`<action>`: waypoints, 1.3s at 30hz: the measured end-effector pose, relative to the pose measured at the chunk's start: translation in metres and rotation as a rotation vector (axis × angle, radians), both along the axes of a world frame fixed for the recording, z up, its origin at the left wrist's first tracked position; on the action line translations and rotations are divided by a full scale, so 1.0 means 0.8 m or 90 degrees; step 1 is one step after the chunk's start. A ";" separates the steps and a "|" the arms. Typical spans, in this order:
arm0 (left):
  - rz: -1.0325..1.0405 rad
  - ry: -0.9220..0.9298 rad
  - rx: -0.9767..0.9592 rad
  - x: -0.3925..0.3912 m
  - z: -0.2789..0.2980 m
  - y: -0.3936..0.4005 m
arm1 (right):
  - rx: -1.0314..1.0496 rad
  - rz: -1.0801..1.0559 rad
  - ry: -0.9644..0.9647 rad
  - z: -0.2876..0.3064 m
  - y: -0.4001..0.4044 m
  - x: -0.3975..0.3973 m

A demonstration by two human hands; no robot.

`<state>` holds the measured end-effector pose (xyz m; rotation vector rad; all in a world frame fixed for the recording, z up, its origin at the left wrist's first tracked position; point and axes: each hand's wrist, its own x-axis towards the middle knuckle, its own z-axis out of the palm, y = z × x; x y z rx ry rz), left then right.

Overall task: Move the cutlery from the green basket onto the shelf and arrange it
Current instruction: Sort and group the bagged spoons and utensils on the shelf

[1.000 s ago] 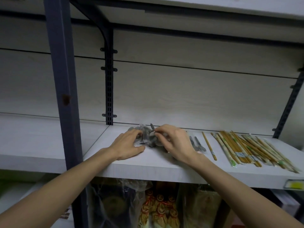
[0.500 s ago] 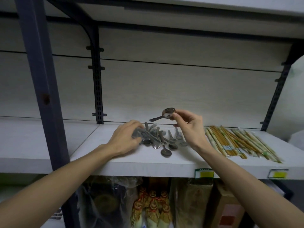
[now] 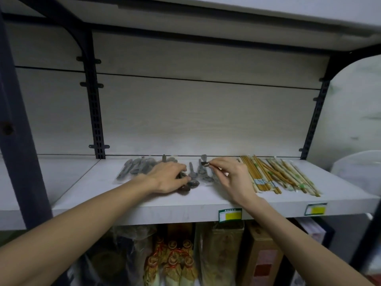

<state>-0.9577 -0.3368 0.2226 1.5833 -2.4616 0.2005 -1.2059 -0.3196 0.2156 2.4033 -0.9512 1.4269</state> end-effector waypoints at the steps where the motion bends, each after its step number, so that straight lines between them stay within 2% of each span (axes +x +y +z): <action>1: 0.004 0.002 0.001 0.004 -0.002 -0.001 | 0.001 -0.004 0.012 0.000 0.000 0.002; 7: -0.015 0.023 -0.013 0.027 -0.001 0.008 | 0.028 0.000 0.041 0.001 -0.011 0.029; 12: -0.030 0.036 -0.023 0.046 -0.009 0.014 | -0.007 0.011 0.094 0.000 -0.010 0.054; 18: 0.006 0.053 -0.011 0.075 -0.010 0.019 | -0.004 -0.005 0.127 0.003 -0.007 0.071; 25: 0.072 0.075 0.008 0.075 0.002 0.020 | 0.097 -0.012 0.033 -0.001 -0.013 0.067; 29: 0.081 0.042 -0.025 0.057 0.006 0.014 | 0.114 0.010 0.082 -0.004 -0.014 0.070; 39: 0.070 -0.031 0.009 0.039 0.014 0.001 | 0.158 0.003 0.086 -0.007 -0.015 0.069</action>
